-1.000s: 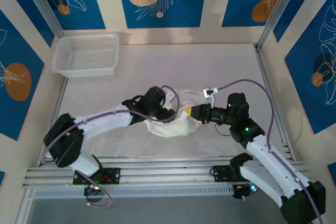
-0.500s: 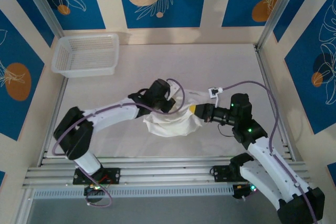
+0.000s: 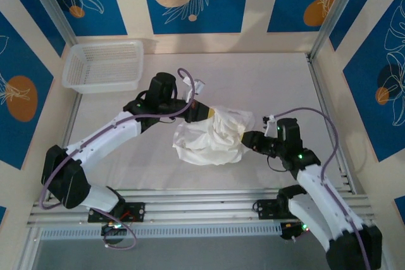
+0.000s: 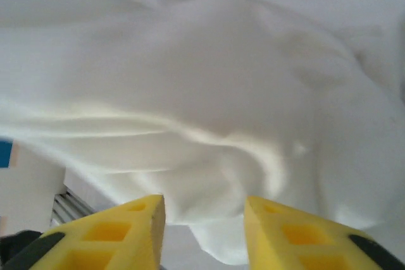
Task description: Fold the inside-out t-shirt
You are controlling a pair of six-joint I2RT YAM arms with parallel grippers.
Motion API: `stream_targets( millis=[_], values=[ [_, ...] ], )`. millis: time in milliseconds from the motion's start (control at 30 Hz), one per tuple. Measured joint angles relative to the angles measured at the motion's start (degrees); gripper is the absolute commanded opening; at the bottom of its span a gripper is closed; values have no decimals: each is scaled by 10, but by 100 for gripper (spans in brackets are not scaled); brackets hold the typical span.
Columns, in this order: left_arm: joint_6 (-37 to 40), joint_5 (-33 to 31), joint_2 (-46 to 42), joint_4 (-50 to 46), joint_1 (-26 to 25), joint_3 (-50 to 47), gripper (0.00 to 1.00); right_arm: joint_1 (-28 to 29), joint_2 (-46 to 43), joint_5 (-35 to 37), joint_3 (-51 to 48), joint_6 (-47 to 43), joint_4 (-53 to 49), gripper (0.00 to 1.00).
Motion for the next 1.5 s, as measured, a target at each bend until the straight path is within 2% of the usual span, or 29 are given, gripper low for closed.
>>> stream_targets(
  millis=[33,167,233,300,400,567,600,633,700,733,767,900,1067,1200,1333,1500],
  values=[
    [-3,3,3,-1,0,1,0,15,-24,15,7,-4,-3,40],
    [-22,13,17,-1,0,2,0,162,-122,162,18,-63,34,47],
    [-31,13,21,-2,0,2,0,259,-94,250,26,-117,64,50],
    [-40,13,21,-3,0,2,0,323,-22,315,47,-162,87,51],
    [-48,12,21,-4,0,7,0,349,95,384,84,-188,106,52],
    [-61,12,21,-4,0,12,0,325,194,435,97,-161,120,63],
    [-61,13,21,-4,0,12,0,316,207,434,97,-156,127,62],
    [-62,13,21,-4,0,12,0,309,215,433,97,-154,133,55],
    [-62,12,21,-7,0,17,0,287,235,412,97,-141,146,20],
    [-62,12,21,-10,0,20,0,277,242,398,97,-133,150,6],
    [-61,9,21,-15,0,25,0,269,245,385,97,-125,150,0],
    [-45,-26,21,-46,8,37,0,255,220,313,97,-97,150,0],
    [-9,-82,64,-64,59,36,0,227,110,119,85,-47,193,0],
    [0,-52,96,-31,61,-10,24,142,50,-26,44,36,249,0],
    [10,-82,72,-19,71,-55,44,93,30,-104,30,78,257,0],
    [66,-153,-57,-16,50,-110,49,67,29,-139,29,101,266,0]
  ],
)
